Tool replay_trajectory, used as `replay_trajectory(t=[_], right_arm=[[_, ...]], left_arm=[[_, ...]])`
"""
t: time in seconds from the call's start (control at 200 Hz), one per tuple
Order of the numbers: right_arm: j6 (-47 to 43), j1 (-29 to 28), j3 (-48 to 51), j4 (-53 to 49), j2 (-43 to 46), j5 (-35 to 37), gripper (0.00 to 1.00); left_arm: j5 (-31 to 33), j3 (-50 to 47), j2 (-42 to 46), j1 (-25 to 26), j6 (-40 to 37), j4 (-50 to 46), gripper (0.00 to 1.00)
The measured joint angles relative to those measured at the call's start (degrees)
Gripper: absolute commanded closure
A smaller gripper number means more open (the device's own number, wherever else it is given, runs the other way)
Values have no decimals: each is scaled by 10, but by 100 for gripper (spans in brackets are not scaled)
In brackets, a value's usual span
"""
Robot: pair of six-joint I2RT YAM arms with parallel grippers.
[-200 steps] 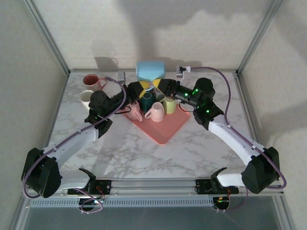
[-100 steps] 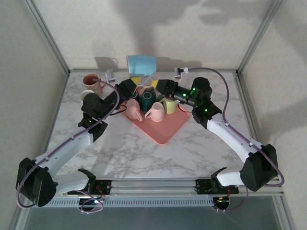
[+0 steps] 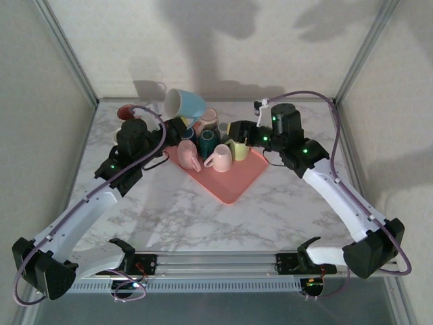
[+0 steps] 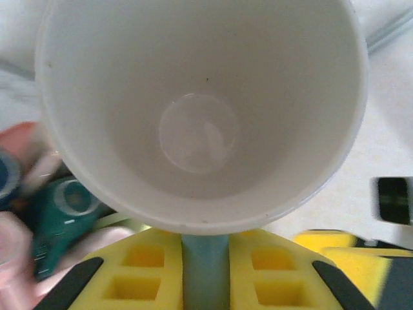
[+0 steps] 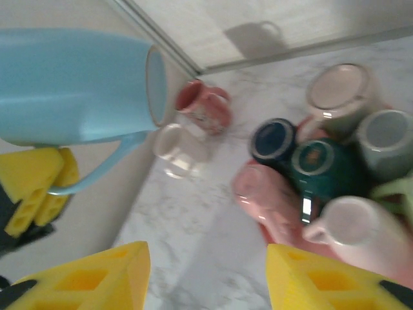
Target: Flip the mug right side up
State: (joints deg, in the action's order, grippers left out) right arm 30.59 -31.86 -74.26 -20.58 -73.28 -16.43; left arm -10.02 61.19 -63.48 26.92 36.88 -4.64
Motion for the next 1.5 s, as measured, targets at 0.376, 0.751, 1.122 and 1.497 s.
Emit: replay_trajectory(t=[0.376, 0.751, 1.122, 1.497], right_arm=[[-94, 0, -40, -159, -40, 83, 46], [-105, 0, -58, -181, -65, 83, 46], [-105, 0, -68, -183, -87, 80, 46], [-104, 0, -68, -183, -94, 74, 45]], left_arm=[[163, 12, -12, -2, -33, -267, 100], [196, -41, -42, -91, -49, -295, 100], [162, -70, -116, -149, -127, -207, 100], [158, -40, -228, -183, -190, -156, 100]])
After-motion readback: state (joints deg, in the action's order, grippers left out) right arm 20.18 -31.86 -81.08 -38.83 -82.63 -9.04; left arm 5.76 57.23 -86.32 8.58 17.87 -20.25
